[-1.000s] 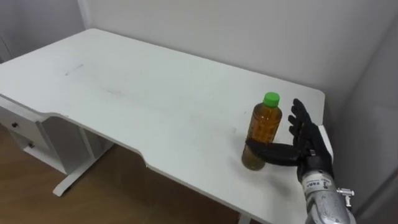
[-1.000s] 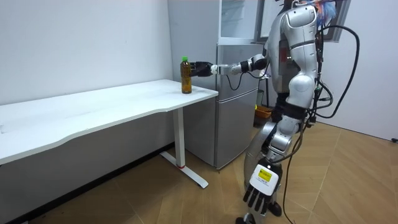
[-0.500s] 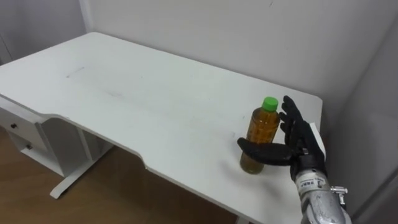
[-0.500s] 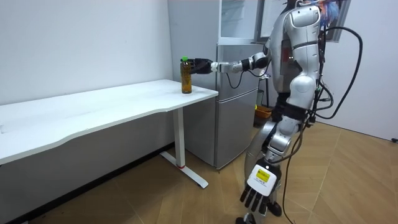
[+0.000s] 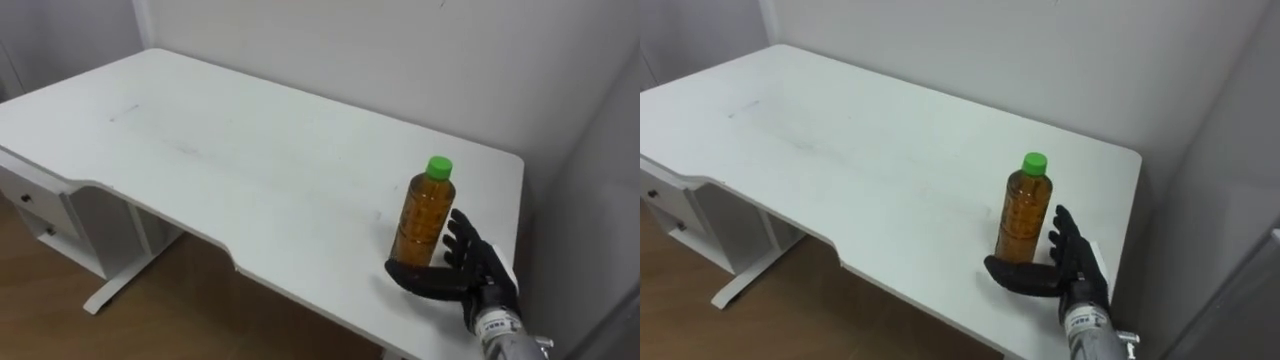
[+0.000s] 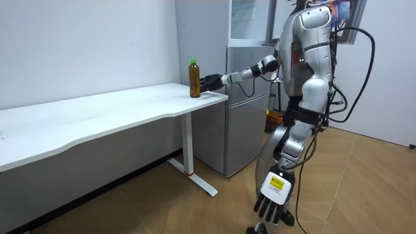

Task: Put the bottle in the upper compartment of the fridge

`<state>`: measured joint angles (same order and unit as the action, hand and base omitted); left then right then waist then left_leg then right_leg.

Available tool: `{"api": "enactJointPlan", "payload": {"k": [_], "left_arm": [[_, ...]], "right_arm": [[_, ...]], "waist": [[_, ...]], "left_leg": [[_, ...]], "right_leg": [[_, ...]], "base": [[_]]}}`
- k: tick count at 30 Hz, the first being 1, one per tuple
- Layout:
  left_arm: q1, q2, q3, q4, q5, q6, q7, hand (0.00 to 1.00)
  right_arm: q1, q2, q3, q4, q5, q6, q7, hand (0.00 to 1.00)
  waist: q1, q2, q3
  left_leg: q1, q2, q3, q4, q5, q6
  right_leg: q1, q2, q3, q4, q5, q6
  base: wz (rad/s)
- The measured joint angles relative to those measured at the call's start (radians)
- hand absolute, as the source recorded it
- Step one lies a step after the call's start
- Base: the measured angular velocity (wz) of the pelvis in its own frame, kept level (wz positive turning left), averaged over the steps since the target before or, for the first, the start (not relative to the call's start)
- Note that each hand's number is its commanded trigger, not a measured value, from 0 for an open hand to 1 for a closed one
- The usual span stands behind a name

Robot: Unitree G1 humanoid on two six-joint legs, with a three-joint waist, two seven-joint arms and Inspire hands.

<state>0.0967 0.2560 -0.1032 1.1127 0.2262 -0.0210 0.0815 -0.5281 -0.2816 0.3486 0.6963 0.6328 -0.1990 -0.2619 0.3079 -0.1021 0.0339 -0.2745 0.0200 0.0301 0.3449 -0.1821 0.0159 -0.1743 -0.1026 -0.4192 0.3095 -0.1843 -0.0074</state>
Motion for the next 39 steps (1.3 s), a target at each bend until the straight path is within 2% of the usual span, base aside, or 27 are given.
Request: {"api": "enactJointPlan", "payload": {"k": [10,15,20,25,33,35,39], "left_arm": [[0.018,-0.006,0.0,-0.035,0.002,0.026,0.005,0.0],[0.019,-0.006,-0.001,-0.032,0.001,0.025,0.004,0.0],[0.022,-0.005,-0.018,-0.032,0.001,0.025,0.004,0.0],[0.024,-0.005,-0.018,-0.033,0.001,0.026,0.007,0.0],[0.019,-0.002,-0.018,-0.035,0.001,0.02,0.007,0.0],[0.015,0.0,-0.018,-0.032,0.001,0.015,0.003,0.0],[0.015,0.001,-0.021,-0.02,0.0,0.014,0.001,0.0]], "right_arm": [[-0.013,0.001,-0.033,0.061,0.07,-0.026,0.025,0.0],[-0.023,0.004,-0.076,0.111,0.082,-0.041,0.039,0.0],[-0.039,0.004,-0.095,0.145,0.066,-0.051,0.053,0.0],[-0.045,0.004,-0.094,0.155,0.026,-0.053,0.04,0.0],[-0.063,0.005,-0.084,0.154,-0.014,-0.046,-0.035,0.0],[-0.063,0.005,-0.057,0.144,-0.017,-0.045,-0.048,0.0],[-0.063,0.017,-0.003,0.103,-0.045,-0.038,-0.056,0.0]], "waist": [[0.002,0.009,0.0057],[0.002,0.011,0.0071],[0.003,0.019,0.013],[0.005,0.019,0.0127],[0.045,0.013,0.0087],[0.058,0.011,0.0075],[0.062,0.01,0.0075]], "left_leg": [[-0.003,-0.009,-0.012,-0.002,0.003,-0.003],[-0.01,-0.012,-0.024,0.002,0.003,-0.003],[-0.013,-0.014,-0.032,0.003,0.003,-0.004],[-0.013,-0.014,-0.031,0.002,0.004,-0.005],[-0.013,-0.014,-0.028,0.002,0.006,-0.007],[-0.009,-0.016,-0.027,0.003,0.007,-0.007],[-0.01,-0.018,-0.029,0.004,0.009,-0.006]], "right_leg": [[0.0,-0.002,-0.013,0.001,0.0,0.0],[0.0,-0.003,-0.023,0.001,0.0,0.0],[0.0,-0.003,-0.027,0.001,0.0,0.0],[0.0,-0.003,-0.027,0.0,-0.001,0.0],[-0.008,-0.01,-0.027,0.016,-0.008,-0.006],[-0.011,-0.018,-0.027,0.032,-0.015,-0.005],[-0.01,-0.02,-0.029,0.036,-0.018,-0.005]], "base": [[0.02],[0.06],[0.0],[0.0],[0.0],[0.02],[0.04]]}}
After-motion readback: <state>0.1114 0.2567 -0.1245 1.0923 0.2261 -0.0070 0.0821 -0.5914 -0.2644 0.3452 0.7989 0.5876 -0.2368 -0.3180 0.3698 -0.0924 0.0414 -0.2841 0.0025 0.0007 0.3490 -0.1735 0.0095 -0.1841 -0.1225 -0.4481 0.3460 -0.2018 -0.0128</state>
